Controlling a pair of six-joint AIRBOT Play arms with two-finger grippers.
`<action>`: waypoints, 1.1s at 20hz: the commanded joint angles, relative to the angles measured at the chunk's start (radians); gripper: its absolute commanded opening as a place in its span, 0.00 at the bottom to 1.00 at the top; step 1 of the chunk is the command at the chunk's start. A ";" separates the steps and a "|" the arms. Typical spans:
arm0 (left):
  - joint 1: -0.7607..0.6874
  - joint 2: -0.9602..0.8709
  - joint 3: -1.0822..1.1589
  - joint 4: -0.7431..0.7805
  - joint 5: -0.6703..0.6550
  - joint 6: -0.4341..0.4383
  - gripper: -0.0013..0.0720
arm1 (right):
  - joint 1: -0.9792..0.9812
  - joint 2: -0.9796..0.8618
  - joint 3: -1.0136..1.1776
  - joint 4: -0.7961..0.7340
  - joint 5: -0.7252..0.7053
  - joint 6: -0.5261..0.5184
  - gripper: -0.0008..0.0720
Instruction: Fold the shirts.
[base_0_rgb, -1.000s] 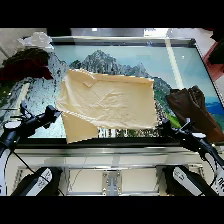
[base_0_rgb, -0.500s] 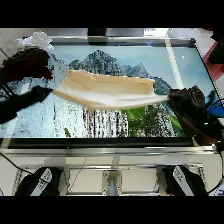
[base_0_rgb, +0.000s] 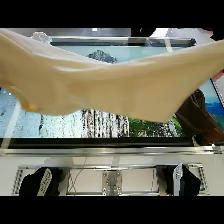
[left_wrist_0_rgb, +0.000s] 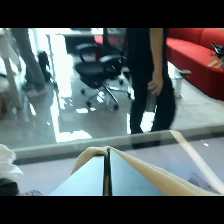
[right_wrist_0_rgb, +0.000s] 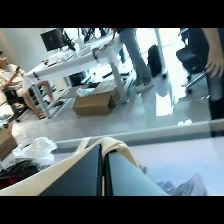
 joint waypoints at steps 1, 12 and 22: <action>0.000 -0.013 0.126 0.147 0.009 -0.071 0.03 | -0.016 -0.054 0.158 -0.024 -0.024 0.017 0.05; -0.312 -0.651 0.051 0.299 -0.093 -0.184 0.03 | 0.557 -0.499 -0.196 -0.478 -0.270 -0.025 0.05; -0.417 -1.111 0.022 0.558 0.213 -0.380 0.03 | 0.652 -0.927 -0.257 -0.692 -0.689 0.149 0.05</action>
